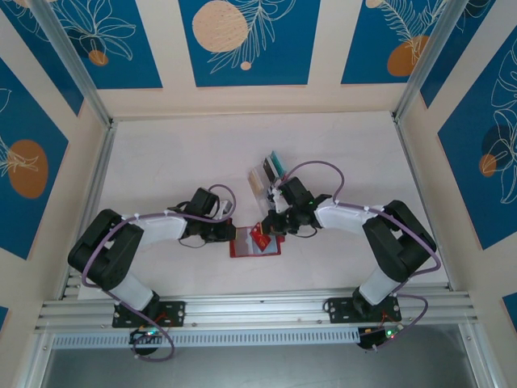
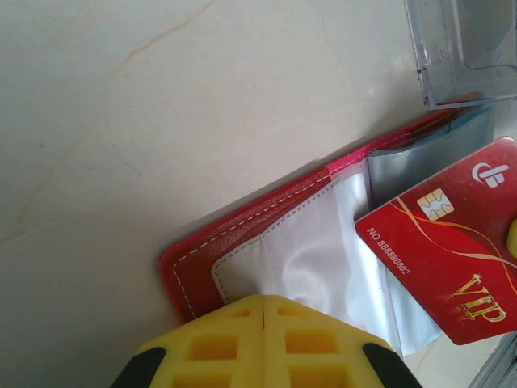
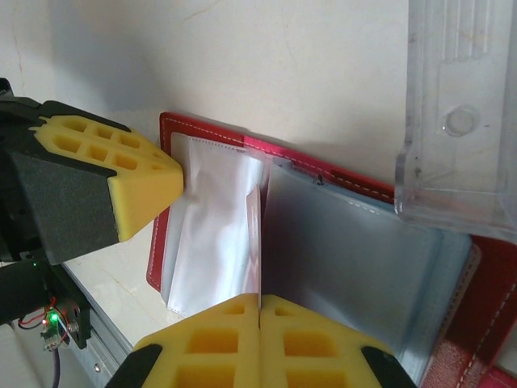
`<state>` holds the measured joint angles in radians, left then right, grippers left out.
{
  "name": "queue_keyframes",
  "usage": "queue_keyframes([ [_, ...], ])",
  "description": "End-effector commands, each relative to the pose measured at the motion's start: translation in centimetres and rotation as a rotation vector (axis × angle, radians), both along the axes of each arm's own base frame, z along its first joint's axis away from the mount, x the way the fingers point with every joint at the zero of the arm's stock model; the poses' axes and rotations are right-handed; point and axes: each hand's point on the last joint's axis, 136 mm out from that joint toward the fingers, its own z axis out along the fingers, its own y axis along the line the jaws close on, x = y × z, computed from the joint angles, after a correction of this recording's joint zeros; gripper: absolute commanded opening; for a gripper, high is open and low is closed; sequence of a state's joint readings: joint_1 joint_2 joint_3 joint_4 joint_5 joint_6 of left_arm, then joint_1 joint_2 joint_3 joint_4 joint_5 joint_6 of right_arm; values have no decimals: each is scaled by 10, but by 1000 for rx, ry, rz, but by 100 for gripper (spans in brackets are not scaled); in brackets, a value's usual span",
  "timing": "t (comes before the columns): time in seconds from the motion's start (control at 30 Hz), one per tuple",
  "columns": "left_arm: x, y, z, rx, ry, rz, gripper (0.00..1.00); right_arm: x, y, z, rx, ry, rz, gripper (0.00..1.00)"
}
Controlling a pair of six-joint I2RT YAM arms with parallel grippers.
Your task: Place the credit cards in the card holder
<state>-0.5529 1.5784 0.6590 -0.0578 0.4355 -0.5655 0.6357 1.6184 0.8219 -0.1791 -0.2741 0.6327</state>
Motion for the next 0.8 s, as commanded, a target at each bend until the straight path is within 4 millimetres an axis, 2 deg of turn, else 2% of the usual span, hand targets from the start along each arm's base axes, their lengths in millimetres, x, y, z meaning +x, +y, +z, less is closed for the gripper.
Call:
queue_keyframes([
  [0.0,-20,22,-25,113,65,9,3,-23,-12,-27,-90,158,-17,0],
  [0.23,-21,22,-24,114,64,8,3,-23,-4,-31,-74,183,-10,0],
  [0.6,-22,22,-26,114,65,6,3,-28,12,-24,8,200,23,0],
  [0.77,-22,22,-26,116,64,5,3,-31,11,-26,17,215,24,0],
])
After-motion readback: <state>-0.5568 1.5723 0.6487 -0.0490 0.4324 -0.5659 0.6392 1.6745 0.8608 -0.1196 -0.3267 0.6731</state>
